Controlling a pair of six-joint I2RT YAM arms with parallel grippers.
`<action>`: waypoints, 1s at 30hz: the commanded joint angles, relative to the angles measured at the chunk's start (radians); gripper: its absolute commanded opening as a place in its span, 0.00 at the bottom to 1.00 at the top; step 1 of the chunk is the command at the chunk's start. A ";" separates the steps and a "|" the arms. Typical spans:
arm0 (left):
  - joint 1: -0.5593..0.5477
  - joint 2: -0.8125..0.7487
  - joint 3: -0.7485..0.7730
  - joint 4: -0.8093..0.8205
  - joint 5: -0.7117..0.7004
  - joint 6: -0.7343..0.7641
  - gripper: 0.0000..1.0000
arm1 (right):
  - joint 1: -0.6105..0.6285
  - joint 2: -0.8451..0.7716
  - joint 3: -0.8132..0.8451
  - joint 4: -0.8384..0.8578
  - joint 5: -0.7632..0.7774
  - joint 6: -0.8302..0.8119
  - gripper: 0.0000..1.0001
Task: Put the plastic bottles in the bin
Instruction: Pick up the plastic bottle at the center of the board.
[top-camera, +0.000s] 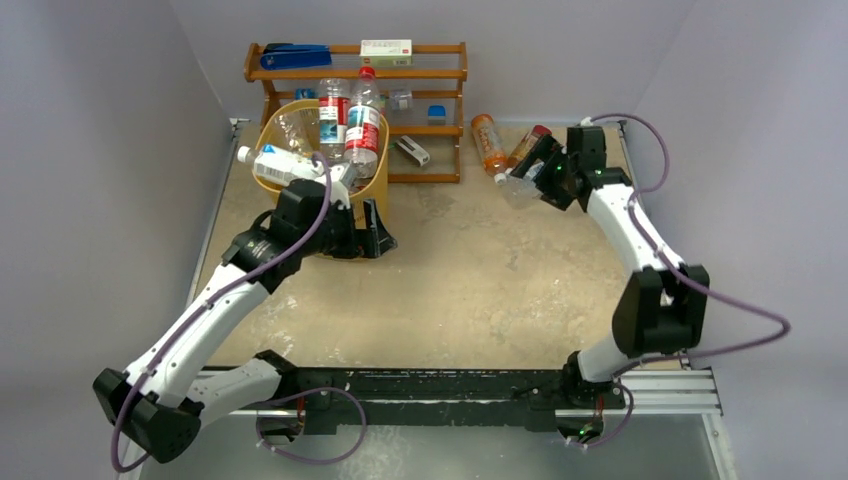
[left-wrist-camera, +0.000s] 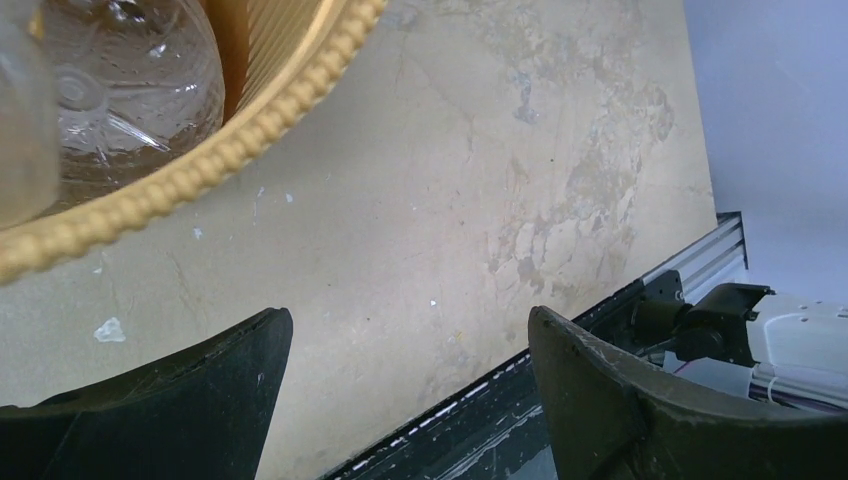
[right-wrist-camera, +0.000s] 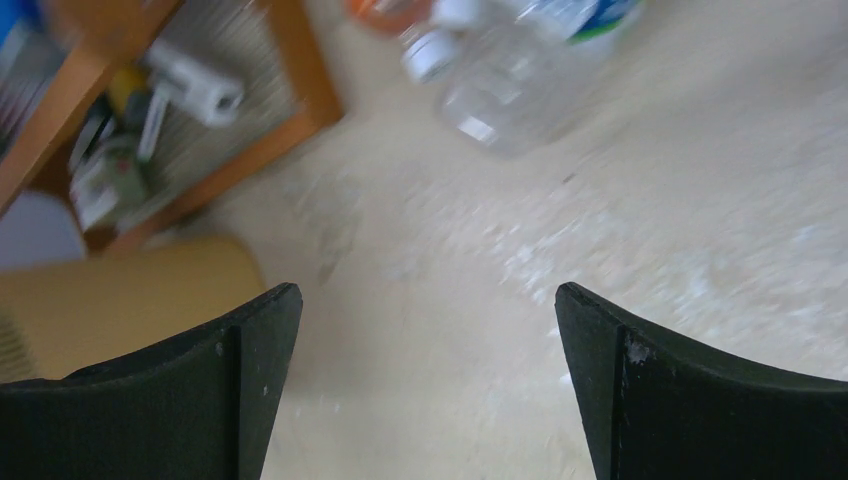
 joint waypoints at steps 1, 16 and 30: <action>0.004 0.042 -0.008 0.131 0.033 0.016 0.88 | -0.139 0.151 0.138 0.061 -0.007 0.011 1.00; -0.002 0.174 -0.034 0.187 0.044 0.062 0.88 | -0.236 0.689 0.535 0.097 -0.058 0.059 1.00; -0.032 0.221 -0.085 0.178 0.007 0.080 0.89 | -0.245 0.756 0.418 0.198 -0.110 0.019 0.88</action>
